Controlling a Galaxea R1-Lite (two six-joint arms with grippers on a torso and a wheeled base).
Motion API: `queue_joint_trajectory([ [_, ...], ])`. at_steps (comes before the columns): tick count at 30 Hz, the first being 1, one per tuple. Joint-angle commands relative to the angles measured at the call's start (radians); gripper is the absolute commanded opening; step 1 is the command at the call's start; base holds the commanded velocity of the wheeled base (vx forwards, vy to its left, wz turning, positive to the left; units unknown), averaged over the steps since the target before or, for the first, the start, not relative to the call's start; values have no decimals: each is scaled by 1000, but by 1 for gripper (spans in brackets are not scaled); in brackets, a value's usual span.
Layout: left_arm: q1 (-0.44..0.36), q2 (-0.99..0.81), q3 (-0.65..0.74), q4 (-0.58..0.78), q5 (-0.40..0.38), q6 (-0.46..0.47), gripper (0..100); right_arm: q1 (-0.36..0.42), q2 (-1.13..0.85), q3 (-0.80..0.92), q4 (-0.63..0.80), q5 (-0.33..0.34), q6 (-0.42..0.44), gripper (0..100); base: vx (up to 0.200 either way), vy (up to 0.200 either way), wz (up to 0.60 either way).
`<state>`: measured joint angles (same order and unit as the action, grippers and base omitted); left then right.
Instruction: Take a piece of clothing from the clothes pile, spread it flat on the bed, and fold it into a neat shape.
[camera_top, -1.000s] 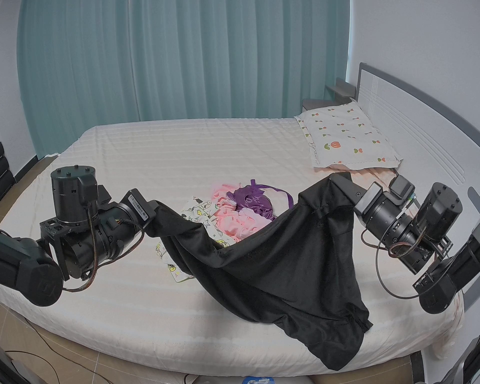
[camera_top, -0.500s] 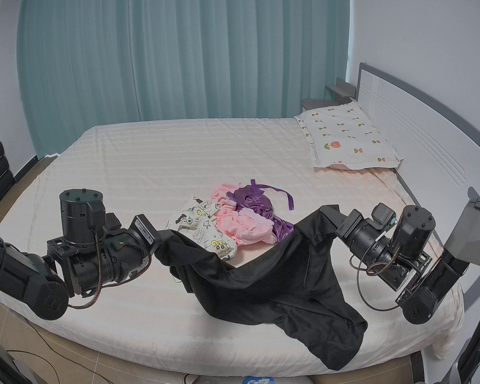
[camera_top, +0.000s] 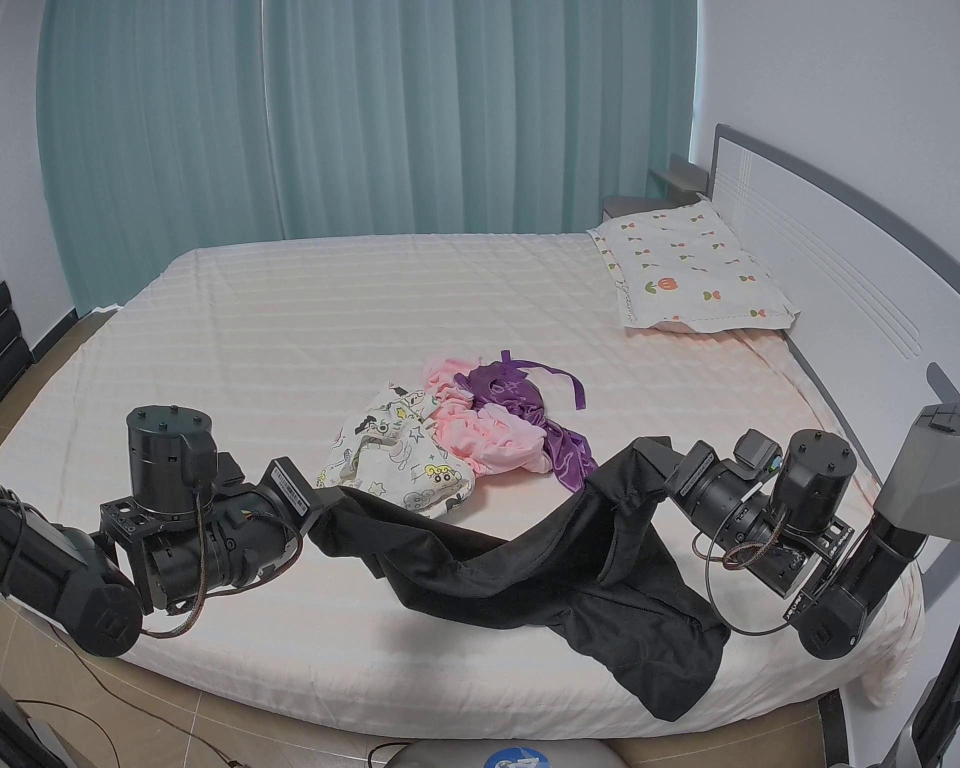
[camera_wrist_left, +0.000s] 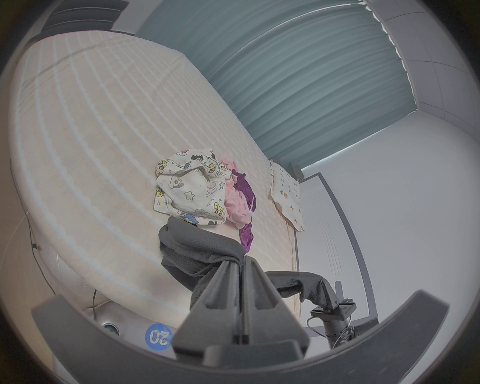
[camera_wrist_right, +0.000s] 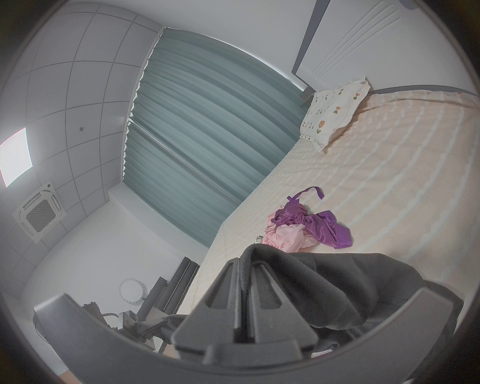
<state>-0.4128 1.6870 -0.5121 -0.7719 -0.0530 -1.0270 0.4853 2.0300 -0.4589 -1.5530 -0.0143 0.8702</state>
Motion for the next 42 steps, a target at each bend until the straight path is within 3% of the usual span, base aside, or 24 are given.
queue_joint_trajectory([
  [1,-1,8,3,-1,4,-1,0,2,-4,9,-16,-3,-2,0,0,200,0],
  [19,23,-63,26,0,-8,-1,0,-5,-37,13,-16,-72,-19,0,0,200,0],
  [37,23,-102,29,5,-8,-1,0,15,-85,6,-16,-79,-60,0,0,200,0],
  [42,25,-107,29,6,-8,-1,0,38,-108,-61,-15,-76,-132,0,0,200,0],
])
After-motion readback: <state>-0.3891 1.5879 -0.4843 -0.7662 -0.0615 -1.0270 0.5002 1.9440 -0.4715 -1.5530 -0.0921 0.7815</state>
